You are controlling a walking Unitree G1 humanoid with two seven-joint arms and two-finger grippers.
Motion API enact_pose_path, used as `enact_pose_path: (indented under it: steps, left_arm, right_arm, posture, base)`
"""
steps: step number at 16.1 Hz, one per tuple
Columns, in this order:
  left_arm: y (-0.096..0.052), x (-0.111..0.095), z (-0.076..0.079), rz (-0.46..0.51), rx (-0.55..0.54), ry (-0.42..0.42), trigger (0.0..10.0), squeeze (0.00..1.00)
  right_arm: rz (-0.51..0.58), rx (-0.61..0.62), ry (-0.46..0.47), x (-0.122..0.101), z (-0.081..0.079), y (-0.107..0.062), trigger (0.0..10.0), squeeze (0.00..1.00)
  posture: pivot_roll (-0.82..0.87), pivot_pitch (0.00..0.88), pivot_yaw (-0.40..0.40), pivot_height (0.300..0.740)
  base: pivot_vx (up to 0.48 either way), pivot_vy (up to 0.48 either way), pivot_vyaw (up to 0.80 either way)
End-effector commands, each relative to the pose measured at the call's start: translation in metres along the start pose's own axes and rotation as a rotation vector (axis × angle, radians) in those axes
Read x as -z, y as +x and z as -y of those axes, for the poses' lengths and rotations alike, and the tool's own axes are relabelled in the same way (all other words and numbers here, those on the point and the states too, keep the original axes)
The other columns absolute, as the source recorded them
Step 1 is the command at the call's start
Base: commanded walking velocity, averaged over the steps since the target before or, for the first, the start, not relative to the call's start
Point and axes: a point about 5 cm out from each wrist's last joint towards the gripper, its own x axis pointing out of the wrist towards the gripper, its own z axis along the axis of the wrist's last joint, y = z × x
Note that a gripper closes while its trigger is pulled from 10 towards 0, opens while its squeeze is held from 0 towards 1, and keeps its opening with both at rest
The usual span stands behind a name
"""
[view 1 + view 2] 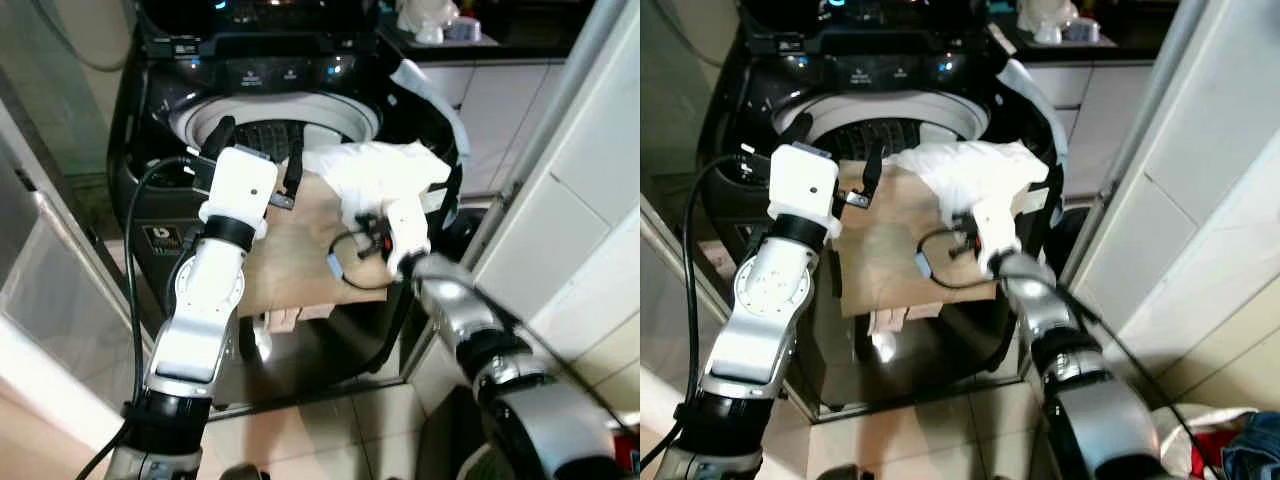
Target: Clothes washing
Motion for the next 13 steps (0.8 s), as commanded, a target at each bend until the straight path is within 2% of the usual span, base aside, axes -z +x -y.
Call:
enact_pose_path:
  steps: [1,2,4,6,8,10,11,12,13]
  left_arm:
    - [0.003,-0.006,0.0,0.018,-0.01,-0.001,10.0,0.0]
    - [0.003,-0.006,0.0,0.018,-0.01,-0.002,10.0,0.0]
    - [0.004,-0.006,0.001,0.018,-0.009,-0.006,10.0,0.0]
    - [0.003,-0.006,0.003,0.016,-0.012,-0.012,10.0,0.0]
    - [0.002,-0.006,0.003,0.015,-0.019,-0.01,10.0,0.0]
    - [-0.001,-0.005,0.002,0.007,-0.029,-0.012,10.0,0.0]
    - [-0.002,-0.005,0.002,0.006,-0.028,-0.012,10.0,0.0]
    - [-0.004,-0.005,0.003,0.004,-0.028,-0.013,10.0,0.0]
    - [-0.005,-0.005,0.001,0.002,-0.032,-0.013,10.0,0.0]
  right_arm:
    - [0.028,0.012,-0.12,-0.017,0.006,0.008,10.0,0.0]
    - [0.041,0.012,-0.134,-0.023,0.006,0.011,10.0,0.0]
    - [0.107,0.0,-0.166,-0.048,0.005,0.022,10.0,0.0]
    - [0.19,0.0,-0.241,-0.084,0.001,0.035,10.0,0.0]
    - [0.217,0.033,-0.203,-0.092,0.006,0.036,10.0,0.0]
    - [0.172,0.123,-0.124,-0.078,0.02,0.03,10.0,0.0]
    - [0.124,0.166,-0.071,-0.06,0.025,0.024,10.0,0.0]
    - [0.095,0.184,-0.003,-0.045,0.026,0.018,10.0,0.0]
    - [0.119,0.175,0.05,-0.04,0.021,0.016,10.0,0.0]
  posture:
    - [0.02,0.0,-0.028,0.74]
    - [0.02,0.0,-0.028,0.74]
    - [0.02,0.0,-0.031,0.74]
    - [0.02,0.0,-0.042,0.74]
    - [0.03,0.0,-0.053,0.74]
    - [0.03,0.0,-0.058,0.74]
    - [0.03,0.0,-0.061,0.74]
    - [0.04,0.0,-0.068,0.74]
    - [0.04,0.0,-0.065,0.74]
  base:
    - [0.0,0.0,0.0]
    - [0.0,0.0,0.0]
    - [0.0,0.0,0.0]
    - [0.0,0.0,0.0]
    - [0.0,0.0,0.0]
    - [0.0,0.0,0.0]
    - [0.0,0.0,0.0]
    - [0.0,0.0,0.0]
    - [0.0,0.0,0.0]
